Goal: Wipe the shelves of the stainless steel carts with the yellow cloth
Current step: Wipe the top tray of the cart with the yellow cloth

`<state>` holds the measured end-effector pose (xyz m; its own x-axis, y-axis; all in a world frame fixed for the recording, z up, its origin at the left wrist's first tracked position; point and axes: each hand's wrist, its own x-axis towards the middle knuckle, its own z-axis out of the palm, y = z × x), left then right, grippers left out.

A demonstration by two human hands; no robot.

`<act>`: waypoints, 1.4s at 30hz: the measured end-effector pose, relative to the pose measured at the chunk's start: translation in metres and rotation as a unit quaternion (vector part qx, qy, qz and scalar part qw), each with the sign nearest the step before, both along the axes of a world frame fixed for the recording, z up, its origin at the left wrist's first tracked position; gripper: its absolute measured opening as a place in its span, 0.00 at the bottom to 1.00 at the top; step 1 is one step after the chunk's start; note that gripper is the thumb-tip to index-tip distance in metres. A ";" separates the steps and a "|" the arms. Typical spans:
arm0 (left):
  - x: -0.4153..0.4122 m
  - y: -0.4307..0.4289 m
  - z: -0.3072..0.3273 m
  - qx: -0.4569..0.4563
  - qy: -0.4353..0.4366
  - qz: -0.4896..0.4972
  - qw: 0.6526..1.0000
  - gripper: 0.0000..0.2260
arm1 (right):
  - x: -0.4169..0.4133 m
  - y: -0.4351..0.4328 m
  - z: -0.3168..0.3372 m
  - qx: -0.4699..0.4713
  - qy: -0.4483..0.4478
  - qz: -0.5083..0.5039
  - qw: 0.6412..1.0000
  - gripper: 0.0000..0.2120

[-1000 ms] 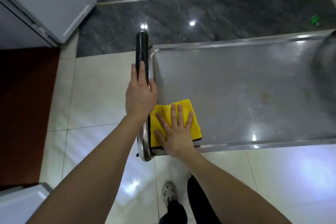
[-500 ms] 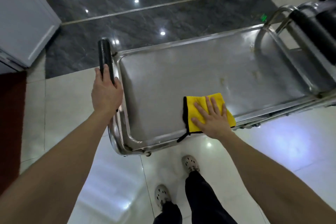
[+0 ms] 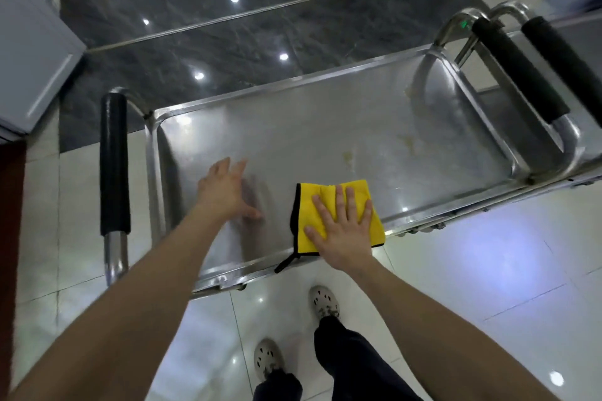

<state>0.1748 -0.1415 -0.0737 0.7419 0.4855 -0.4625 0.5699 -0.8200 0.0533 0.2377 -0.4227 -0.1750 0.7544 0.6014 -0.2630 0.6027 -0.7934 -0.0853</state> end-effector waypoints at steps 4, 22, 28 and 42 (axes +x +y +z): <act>0.028 -0.026 -0.023 0.009 0.061 0.062 0.996 0.70 | 0.010 -0.012 -0.012 0.044 -0.004 0.039 0.998 0.37; 0.014 -0.010 -0.039 0.027 0.060 0.094 0.993 0.73 | 0.265 0.172 -0.016 0.044 0.024 0.050 0.997 0.39; 0.015 -0.008 -0.033 0.029 0.044 0.099 0.994 0.71 | 0.235 0.261 -0.020 0.049 0.030 0.104 0.993 0.38; 0.016 -0.018 -0.012 0.000 0.037 0.111 0.993 0.69 | 0.025 0.038 -0.031 0.112 -0.018 0.196 0.974 0.36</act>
<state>0.1913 -0.1597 -0.0862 0.5800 0.6332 -0.5124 0.7394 -0.6733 0.0048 0.2625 -0.3842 -0.2058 0.4625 0.8839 -0.0693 0.8610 -0.4664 -0.2026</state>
